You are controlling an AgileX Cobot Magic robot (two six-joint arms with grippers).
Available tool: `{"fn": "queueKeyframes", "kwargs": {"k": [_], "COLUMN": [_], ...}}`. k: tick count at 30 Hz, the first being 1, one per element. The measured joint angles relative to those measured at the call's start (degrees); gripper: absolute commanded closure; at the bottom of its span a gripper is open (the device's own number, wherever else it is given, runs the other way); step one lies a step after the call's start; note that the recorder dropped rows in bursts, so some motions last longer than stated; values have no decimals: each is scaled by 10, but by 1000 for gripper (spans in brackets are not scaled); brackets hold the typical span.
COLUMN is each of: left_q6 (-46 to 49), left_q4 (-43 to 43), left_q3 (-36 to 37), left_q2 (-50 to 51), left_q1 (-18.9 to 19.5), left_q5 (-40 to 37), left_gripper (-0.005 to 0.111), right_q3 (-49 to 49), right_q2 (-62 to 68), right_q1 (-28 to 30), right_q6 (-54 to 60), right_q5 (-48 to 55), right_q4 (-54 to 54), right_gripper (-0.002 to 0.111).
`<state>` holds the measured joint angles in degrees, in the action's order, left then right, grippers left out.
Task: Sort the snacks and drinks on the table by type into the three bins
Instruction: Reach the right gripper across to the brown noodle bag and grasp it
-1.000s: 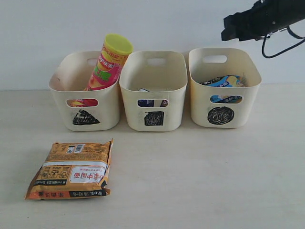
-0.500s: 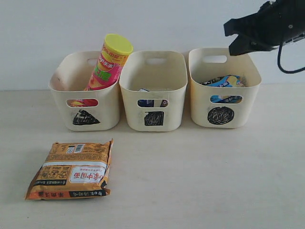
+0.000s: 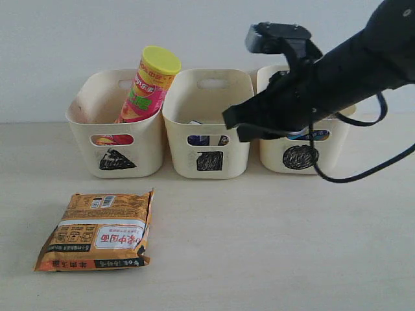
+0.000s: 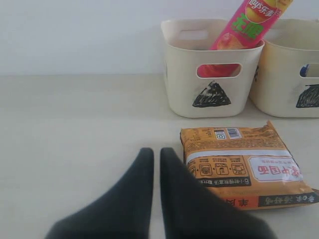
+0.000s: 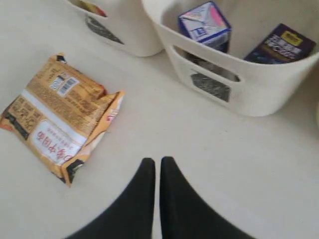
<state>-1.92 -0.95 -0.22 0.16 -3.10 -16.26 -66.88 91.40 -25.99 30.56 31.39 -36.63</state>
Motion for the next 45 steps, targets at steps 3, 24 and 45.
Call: {"fn": "queueKeyframes", "kwargs": {"k": [3,24,45], "left_q6": [0,0,0], "left_q4": [0,0,1], "left_q3": [0,0,0], "left_q2": [0,0,0], "left_q1": [0,0,0], "left_q5": [0,0,0], "left_gripper": [102,102,102], "right_q3": [1,-10,-161], "right_q2": [7,201,363], "right_q1": [-34,-72,-128], "right_q6": [0,134,115], "right_q5": [-9,-45,-68], "right_q4": [-13,-333,-363], "right_gripper": [97,24,24]}}
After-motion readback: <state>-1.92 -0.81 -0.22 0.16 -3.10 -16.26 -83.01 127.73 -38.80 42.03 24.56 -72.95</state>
